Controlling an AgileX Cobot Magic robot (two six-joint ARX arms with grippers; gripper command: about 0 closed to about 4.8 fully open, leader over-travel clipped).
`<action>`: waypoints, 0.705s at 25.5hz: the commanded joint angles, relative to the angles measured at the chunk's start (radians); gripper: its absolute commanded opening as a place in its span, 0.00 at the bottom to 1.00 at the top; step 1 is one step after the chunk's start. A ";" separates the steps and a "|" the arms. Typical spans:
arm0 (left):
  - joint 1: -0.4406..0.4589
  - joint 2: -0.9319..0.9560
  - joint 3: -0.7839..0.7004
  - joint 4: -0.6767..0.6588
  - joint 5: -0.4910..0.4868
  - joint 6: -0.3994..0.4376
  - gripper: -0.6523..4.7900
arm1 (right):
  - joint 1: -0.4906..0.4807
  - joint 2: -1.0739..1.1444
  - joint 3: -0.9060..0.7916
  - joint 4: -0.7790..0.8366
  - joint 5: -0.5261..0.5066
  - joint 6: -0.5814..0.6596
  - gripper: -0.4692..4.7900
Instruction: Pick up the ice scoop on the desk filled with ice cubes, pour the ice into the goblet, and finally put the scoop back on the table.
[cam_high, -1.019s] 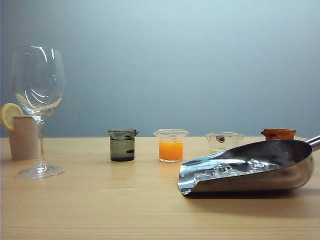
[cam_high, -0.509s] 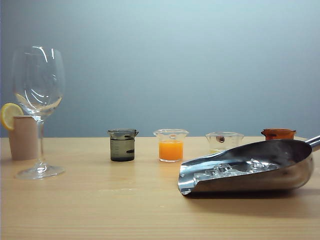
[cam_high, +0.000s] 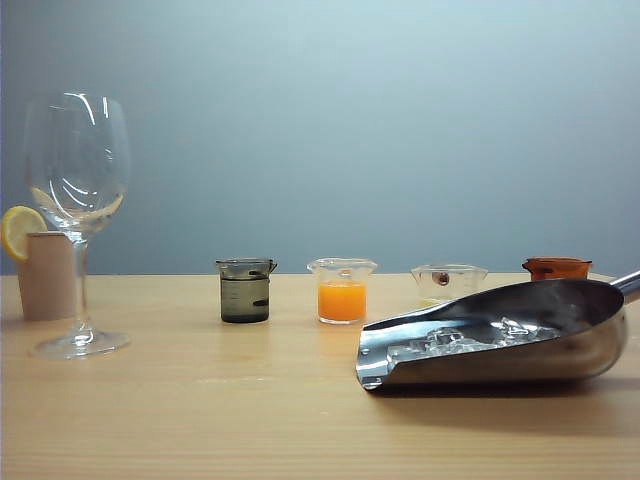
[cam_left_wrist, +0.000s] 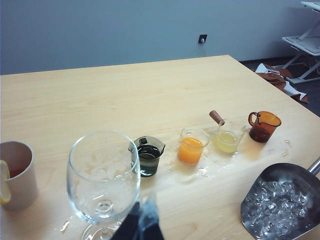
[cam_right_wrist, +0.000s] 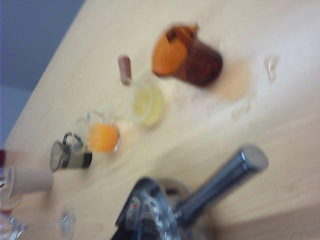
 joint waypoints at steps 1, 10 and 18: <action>-0.002 0.002 0.005 0.012 -0.002 0.004 0.11 | -0.003 -0.036 -0.089 0.142 -0.065 0.075 0.09; -0.002 0.006 0.005 0.011 -0.003 0.005 0.11 | -0.003 -0.082 -0.196 0.209 -0.067 0.150 0.39; -0.002 0.007 0.005 0.012 -0.003 0.011 0.11 | -0.003 -0.078 -0.200 0.206 -0.091 0.148 0.75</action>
